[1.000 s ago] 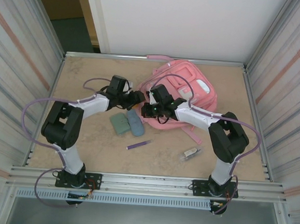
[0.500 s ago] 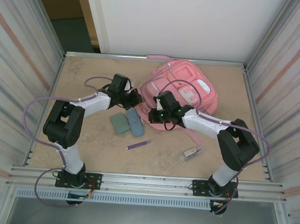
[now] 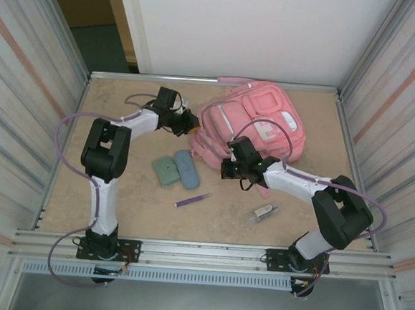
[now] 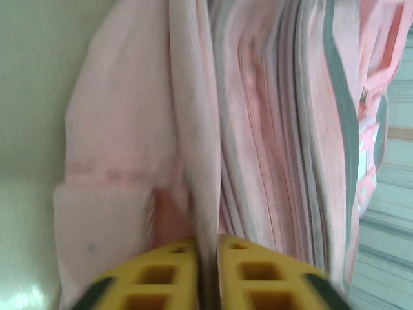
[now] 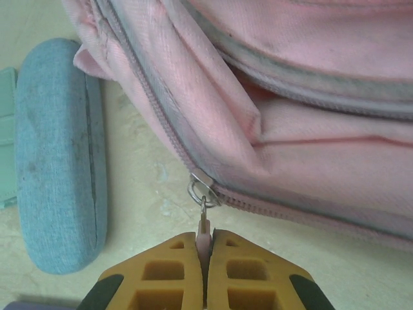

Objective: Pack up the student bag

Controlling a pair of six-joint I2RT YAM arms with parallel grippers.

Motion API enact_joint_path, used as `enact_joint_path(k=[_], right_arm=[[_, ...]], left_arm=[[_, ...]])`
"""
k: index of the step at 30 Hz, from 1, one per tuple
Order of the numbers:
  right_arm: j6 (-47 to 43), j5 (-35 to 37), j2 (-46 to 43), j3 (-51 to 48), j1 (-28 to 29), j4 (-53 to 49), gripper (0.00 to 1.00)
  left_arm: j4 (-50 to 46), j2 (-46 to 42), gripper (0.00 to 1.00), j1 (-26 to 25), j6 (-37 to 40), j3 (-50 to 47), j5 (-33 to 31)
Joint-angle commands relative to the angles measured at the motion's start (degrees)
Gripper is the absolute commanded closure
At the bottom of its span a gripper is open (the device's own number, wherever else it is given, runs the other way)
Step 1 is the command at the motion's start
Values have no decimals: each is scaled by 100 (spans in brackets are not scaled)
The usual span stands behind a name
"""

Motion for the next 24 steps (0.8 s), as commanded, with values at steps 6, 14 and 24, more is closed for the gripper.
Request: enact_joint_path(k=[6, 14, 24], right_arm=[[83, -496, 854, 1081, 135, 389, 100], [-110, -784, 1135, 1398, 194, 315, 100], [-53, -789, 969, 1394, 321, 264, 100]], left_arm=[[233, -1509, 45, 367, -332, -1768, -514], [493, -2506, 41, -97, -570, -2720, -900], [865, -1839, 41, -896, -967, -2063, -1563]])
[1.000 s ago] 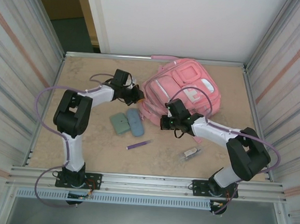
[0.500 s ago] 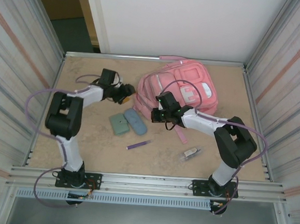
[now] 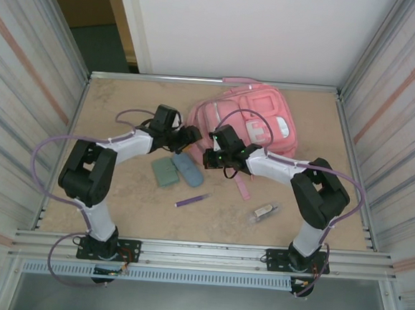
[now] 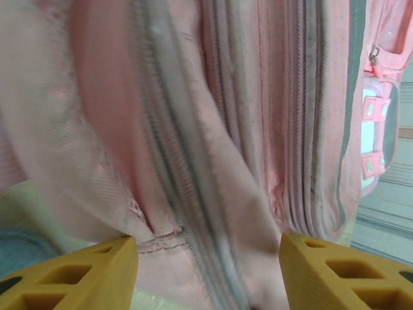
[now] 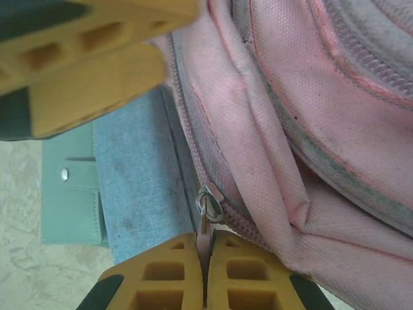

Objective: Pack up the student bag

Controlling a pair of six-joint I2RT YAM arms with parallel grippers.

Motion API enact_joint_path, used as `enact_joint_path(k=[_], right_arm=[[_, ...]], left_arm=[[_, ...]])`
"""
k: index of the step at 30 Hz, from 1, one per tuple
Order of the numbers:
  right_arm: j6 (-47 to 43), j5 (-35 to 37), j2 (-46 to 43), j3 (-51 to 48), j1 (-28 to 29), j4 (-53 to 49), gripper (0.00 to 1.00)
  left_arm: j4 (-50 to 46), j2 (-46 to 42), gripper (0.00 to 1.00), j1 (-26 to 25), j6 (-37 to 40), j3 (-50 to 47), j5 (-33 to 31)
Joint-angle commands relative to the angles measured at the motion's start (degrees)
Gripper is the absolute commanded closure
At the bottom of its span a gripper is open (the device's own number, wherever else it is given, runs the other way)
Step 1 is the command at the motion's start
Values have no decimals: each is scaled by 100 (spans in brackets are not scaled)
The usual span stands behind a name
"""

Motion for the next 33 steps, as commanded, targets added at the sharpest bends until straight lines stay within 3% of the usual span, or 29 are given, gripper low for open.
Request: enact_joint_path(k=[1, 3, 6, 7, 16, 25, 29, 33], right_arm=[[-35, -190, -174, 149, 104, 152, 100], [-50, -196, -177, 119, 134, 193, 100], [-82, -132, -223, 143, 121, -110, 100], [-98, -28, -313, 73, 120, -191, 100], [-240, 592, -1236, -1322, -199, -450, 100], [297, 915, -1621, -2297, -1130, -350, 100], [392, 919, -1626, -2357, -1407, -488, 94], [283, 728, -1735, -2408, -1468, -333, 79]], left_arm=[[159, 100, 42, -168, -177, 291, -455], [178, 151, 51, -155, -169, 282, -580], [277, 173, 90, -121, -123, 167, -725], [319, 179, 99, -66, -130, 148, -654], [-68, 239, 100, 379, 257, 542, -198], [-262, 292, 100, 473, 517, 729, -96], [-86, 311, 100, 469, 375, 629, 38], [-141, 292, 100, 308, 505, 641, 54]])
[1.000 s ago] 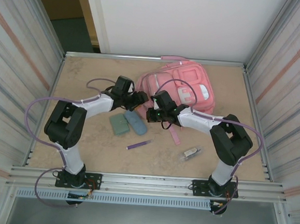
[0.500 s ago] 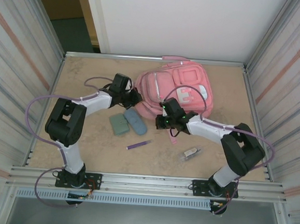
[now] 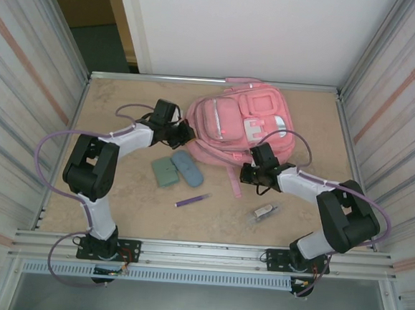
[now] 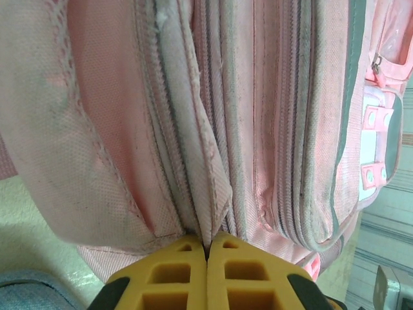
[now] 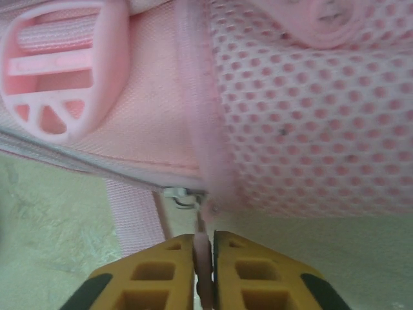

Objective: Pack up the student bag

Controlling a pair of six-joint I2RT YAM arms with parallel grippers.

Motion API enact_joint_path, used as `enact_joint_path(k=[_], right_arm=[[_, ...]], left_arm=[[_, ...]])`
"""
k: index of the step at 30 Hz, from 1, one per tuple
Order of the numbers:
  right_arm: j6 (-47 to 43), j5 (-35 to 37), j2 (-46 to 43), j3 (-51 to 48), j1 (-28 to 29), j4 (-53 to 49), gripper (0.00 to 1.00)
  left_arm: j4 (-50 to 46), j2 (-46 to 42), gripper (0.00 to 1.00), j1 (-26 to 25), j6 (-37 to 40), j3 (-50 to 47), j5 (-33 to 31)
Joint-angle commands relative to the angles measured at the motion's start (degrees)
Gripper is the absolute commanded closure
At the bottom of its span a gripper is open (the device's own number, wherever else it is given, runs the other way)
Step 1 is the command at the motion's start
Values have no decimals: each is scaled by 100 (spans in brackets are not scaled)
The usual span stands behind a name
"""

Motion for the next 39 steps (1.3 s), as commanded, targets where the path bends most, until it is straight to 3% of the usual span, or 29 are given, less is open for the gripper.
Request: enact_joint_path(k=[1, 8, 12, 16, 22, 28, 35, 39], right_arm=[[94, 64, -258, -45, -162, -364, 75], [197, 169, -1154, 455, -275, -1096, 57], [294, 104, -1120, 943, -622, -1429, 51], [355, -229, -499, 1422, -1240, -1613, 50], [931, -1005, 330, 1487, -2027, -1552, 48], [769, -1638, 1068, 1508, -2071, -711, 49], [669, -2114, 1914, 2351, -2040, -197, 52], [657, -2108, 2356, 2972, -1979, -345, 52]], left_arm=[[193, -20, 100, -73, 166, 147, -68], [398, -333, 100, -697, -218, -92, -101], [552, -387, 100, -1159, -303, -49, -214], [605, -380, 99, -1575, -263, -46, -527], [639, -385, 99, -1862, -194, -264, -403], [1171, -239, 98, -2075, -228, -516, -47], [1467, 106, 98, -2656, -91, -314, 324], [1304, 216, 96, -2683, 130, -35, 490]])
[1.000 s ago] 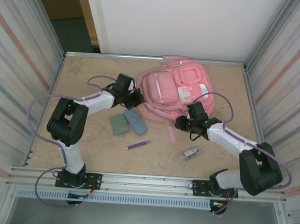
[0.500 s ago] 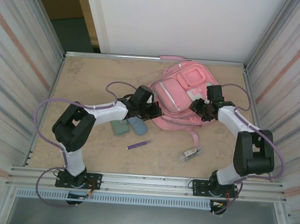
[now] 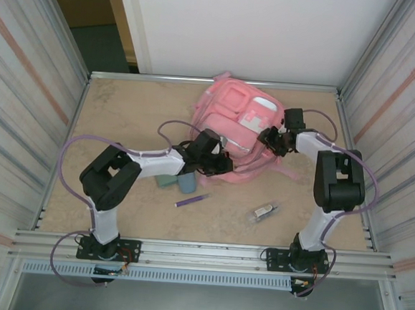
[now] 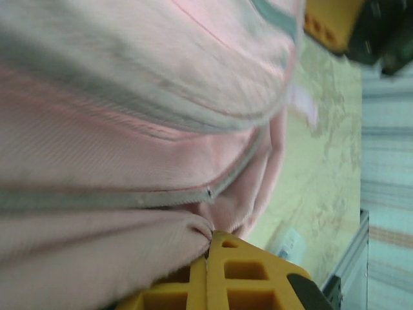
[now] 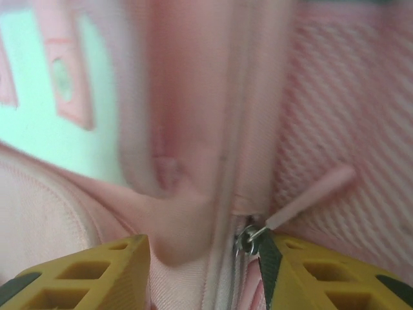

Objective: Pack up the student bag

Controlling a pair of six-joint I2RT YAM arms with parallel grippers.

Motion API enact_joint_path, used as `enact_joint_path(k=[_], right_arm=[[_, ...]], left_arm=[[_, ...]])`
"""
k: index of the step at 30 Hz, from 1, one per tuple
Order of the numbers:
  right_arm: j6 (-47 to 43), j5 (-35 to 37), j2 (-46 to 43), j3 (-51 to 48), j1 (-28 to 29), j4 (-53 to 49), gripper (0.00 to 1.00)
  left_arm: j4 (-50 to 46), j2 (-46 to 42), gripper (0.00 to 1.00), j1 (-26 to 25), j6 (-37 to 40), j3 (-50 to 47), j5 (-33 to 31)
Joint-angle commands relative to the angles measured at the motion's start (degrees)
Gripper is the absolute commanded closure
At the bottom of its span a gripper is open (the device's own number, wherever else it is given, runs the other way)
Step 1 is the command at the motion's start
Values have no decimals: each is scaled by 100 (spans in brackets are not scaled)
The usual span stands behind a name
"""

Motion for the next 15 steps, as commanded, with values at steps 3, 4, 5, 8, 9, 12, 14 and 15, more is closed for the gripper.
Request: enact_joint_path(k=[3, 4, 5, 8, 9, 12, 14, 15], right_arm=[[4, -431, 573, 555, 232, 425, 52], [6, -413, 646, 615, 235, 480, 52], [12, -414, 712, 683, 244, 549, 52], [-8, -418, 827, 751, 278, 769, 52], [-23, -441, 862, 801, 288, 811, 52], [-21, -516, 891, 875, 280, 805, 52], [-105, -491, 784, 803, 280, 826, 52], [-171, -433, 717, 770, 280, 827, 51]], left_arm=[[228, 322, 94, -229, 652, 649, 881], [251, 483, 92, -226, 674, 788, 1009], [263, 696, 91, -223, 652, 993, 1181], [560, 1156, 89, -318, 489, 1336, 1609], [555, 1233, 87, -369, 508, 1413, 1635], [42, 1171, 76, -380, 820, 1651, 1605], [-263, 845, 72, -364, 1196, 1606, 1338], [-484, 601, 70, -363, 1491, 1579, 1168]])
